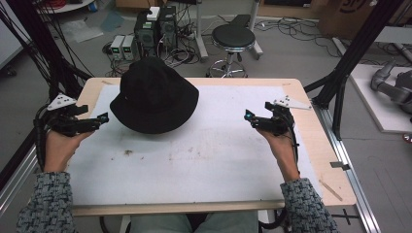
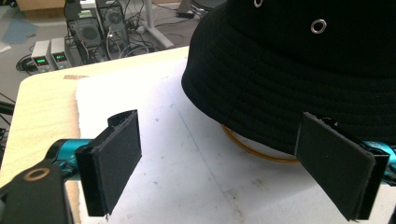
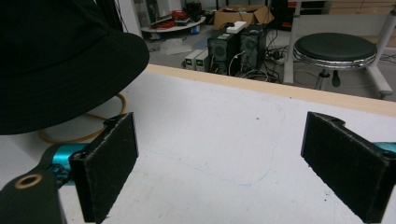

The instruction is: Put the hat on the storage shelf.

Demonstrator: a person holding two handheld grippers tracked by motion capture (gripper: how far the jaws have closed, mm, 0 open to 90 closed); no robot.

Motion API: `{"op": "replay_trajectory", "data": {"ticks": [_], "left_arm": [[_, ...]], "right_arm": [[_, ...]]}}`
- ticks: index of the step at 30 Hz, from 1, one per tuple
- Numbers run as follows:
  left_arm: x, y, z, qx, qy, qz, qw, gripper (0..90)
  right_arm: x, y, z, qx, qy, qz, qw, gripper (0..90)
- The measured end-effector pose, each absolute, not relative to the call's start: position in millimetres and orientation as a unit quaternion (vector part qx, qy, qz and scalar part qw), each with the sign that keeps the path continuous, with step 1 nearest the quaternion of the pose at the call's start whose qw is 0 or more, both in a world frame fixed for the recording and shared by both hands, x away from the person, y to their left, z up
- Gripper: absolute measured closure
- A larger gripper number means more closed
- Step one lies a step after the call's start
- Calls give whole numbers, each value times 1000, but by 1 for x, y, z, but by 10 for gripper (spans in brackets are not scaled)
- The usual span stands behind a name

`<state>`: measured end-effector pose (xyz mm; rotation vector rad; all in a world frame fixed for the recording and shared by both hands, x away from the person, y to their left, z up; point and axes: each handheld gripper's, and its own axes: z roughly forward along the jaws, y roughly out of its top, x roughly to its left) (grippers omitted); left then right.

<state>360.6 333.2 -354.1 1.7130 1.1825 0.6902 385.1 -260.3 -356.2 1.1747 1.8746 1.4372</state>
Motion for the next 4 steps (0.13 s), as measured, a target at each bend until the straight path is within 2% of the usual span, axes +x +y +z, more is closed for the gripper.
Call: {"op": "replay_trajectory", "data": {"ticks": [4], "left_arm": [[360, 334, -354, 695, 481, 280, 456, 149]], "right_arm": [[385, -261, -356, 430, 687, 530, 250, 107]]}}
